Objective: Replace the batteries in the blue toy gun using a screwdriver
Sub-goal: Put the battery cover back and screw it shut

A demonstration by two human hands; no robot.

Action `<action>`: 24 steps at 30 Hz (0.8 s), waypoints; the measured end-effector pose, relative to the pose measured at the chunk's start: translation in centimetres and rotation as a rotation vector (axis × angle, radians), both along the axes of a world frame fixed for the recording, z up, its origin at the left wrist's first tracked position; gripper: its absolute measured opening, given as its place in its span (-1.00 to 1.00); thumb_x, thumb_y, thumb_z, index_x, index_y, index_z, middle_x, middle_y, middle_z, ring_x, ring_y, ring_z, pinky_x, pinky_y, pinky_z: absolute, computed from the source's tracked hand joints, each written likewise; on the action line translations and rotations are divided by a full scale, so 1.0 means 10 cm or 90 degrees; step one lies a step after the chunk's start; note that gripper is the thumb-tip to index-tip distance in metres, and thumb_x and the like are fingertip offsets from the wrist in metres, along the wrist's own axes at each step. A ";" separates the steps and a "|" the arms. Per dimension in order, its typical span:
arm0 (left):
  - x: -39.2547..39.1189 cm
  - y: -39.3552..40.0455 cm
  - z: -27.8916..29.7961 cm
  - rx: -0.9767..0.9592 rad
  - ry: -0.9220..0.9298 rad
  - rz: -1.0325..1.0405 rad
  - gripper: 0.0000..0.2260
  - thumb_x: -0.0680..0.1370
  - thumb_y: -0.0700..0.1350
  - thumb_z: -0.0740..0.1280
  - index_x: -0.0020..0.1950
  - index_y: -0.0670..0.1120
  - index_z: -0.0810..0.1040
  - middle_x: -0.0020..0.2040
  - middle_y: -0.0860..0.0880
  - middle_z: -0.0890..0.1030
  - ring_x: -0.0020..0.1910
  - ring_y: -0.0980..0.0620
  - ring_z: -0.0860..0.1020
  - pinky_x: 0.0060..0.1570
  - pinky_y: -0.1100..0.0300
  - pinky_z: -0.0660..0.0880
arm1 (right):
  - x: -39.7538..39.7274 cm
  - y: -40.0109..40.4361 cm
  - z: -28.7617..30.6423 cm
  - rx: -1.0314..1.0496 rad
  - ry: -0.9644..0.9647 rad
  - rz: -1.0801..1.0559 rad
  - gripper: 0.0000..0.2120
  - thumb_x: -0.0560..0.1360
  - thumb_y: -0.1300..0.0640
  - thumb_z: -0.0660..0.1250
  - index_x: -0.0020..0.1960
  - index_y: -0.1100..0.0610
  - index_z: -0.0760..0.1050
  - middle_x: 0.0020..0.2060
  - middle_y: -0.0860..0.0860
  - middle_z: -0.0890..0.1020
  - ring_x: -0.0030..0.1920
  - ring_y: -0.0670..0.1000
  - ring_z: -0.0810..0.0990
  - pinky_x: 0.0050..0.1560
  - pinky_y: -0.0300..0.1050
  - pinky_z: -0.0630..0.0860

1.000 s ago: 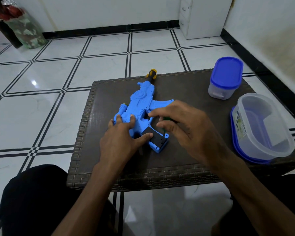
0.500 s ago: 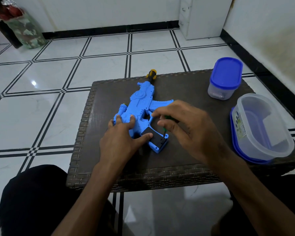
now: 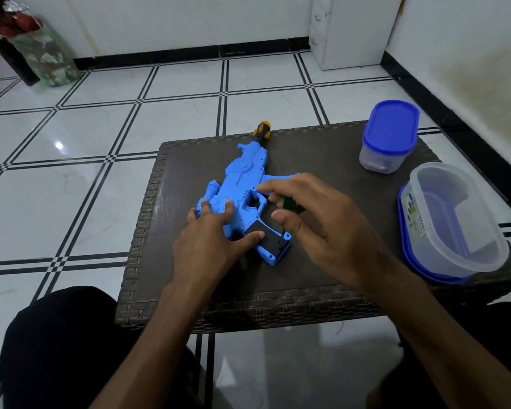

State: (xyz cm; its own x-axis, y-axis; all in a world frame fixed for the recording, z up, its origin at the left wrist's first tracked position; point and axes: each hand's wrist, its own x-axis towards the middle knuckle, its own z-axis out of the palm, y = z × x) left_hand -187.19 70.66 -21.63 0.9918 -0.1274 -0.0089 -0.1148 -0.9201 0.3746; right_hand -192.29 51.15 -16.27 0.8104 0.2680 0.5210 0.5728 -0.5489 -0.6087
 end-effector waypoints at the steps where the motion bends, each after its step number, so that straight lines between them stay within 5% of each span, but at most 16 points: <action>1: 0.00 0.00 0.00 -0.001 0.001 0.001 -0.28 0.33 0.45 0.29 0.43 0.20 0.34 0.54 -0.06 0.24 0.51 -0.08 0.18 0.18 -0.07 0.46 | 0.00 0.00 0.00 0.018 0.012 0.021 -0.66 0.61 0.25 0.24 0.38 0.21 0.46 0.22 0.02 0.58 0.26 -0.10 0.53 0.26 -0.25 0.44; 4: 0.00 -0.01 0.00 0.006 0.005 0.004 -0.28 0.34 0.44 0.30 0.44 0.19 0.34 0.55 -0.05 0.22 0.52 -0.08 0.17 0.17 -0.07 0.45 | 0.00 -0.01 0.01 0.063 0.032 0.068 -0.62 0.60 0.39 0.19 0.39 0.25 0.44 0.30 0.06 0.57 0.32 -0.09 0.52 0.33 -0.27 0.40; 10: 0.01 0.00 0.00 0.011 0.002 -0.002 -0.27 0.33 0.45 0.28 0.43 0.18 0.34 0.54 -0.07 0.23 0.49 -0.09 0.21 0.16 -0.06 0.46 | 0.02 -0.01 0.00 0.039 0.012 0.007 -0.77 0.54 0.32 0.36 0.18 0.20 0.61 -0.06 0.02 0.64 -0.02 -0.07 0.60 0.03 -0.30 0.49; 14: 0.01 0.00 0.00 0.003 0.002 0.000 -0.29 0.34 0.44 0.30 0.43 0.19 0.35 0.54 -0.07 0.23 0.50 -0.08 0.20 0.18 -0.05 0.44 | 0.02 0.00 -0.01 -0.010 -0.029 -0.046 -0.75 0.56 0.12 0.37 0.22 0.16 0.58 0.02 0.01 0.61 0.02 -0.05 0.58 0.05 -0.20 0.51; 18: 0.00 -0.01 0.00 -0.009 0.009 0.004 -0.29 0.32 0.44 0.31 0.42 0.20 0.36 0.55 -0.07 0.22 0.52 -0.08 0.17 0.21 -0.07 0.43 | 0.00 0.00 0.00 0.050 0.000 0.000 -0.71 0.62 0.27 0.22 0.32 0.25 0.51 0.18 0.05 0.61 0.21 -0.08 0.57 0.23 -0.24 0.47; 24: 0.00 -0.01 0.01 -0.004 0.007 0.003 -0.30 0.33 0.43 0.31 0.42 0.21 0.35 0.55 -0.07 0.21 0.53 -0.08 0.16 0.21 -0.06 0.43 | 0.03 -0.02 0.00 0.012 -0.030 -0.031 -0.80 0.56 0.24 0.36 0.17 0.20 0.62 -0.06 0.01 0.62 -0.05 -0.11 0.58 0.01 -0.35 0.45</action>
State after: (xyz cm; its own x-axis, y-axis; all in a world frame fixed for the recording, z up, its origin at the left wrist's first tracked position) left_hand -187.18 70.61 -21.54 0.9923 -0.1229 -0.0183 -0.1066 -0.9180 0.3819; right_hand -192.02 51.00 -16.25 0.7968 0.2179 0.5636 0.5737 -0.5654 -0.5926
